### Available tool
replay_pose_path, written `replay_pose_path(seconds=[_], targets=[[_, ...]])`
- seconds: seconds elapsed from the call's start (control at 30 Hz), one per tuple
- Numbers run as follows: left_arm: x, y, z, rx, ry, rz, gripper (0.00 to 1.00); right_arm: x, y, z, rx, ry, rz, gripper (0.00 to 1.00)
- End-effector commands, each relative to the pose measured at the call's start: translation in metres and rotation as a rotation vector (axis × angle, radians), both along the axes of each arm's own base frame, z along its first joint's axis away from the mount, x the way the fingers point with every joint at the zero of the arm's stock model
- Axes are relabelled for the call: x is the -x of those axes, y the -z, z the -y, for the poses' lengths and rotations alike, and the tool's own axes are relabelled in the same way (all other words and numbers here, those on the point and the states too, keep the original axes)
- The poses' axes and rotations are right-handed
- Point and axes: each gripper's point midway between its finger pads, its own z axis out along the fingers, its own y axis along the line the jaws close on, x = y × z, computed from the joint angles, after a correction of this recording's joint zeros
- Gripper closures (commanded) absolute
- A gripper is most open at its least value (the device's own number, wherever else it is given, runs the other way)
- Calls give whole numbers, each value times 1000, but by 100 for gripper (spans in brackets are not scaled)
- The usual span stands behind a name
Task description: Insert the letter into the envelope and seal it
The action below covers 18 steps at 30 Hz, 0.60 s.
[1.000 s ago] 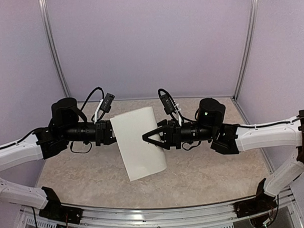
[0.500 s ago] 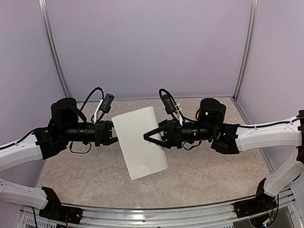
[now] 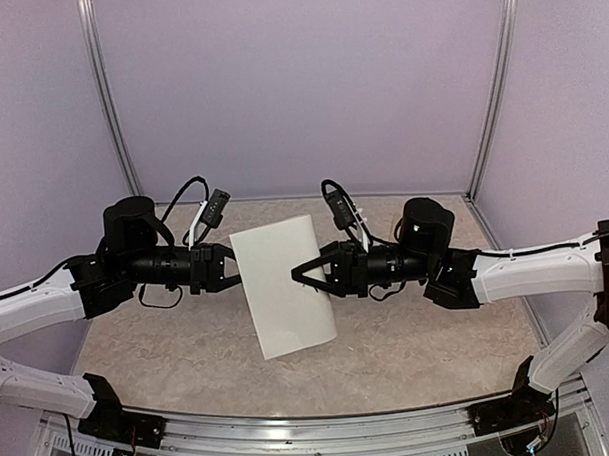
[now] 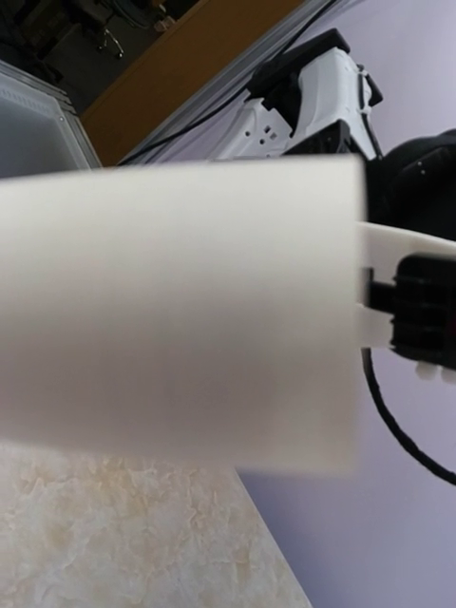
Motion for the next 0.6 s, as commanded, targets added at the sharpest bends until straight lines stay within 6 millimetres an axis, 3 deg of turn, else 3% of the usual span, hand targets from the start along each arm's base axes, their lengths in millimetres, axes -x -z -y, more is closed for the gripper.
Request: replay_pose_path(seconds=[0.0,0.57], targets=[[3,-7,-3,13,13,28,100,0,-11,7,-36,-3,19,65],[2,-7,0,15,19,24,100,3,-5,2,-23,-51,9,66]])
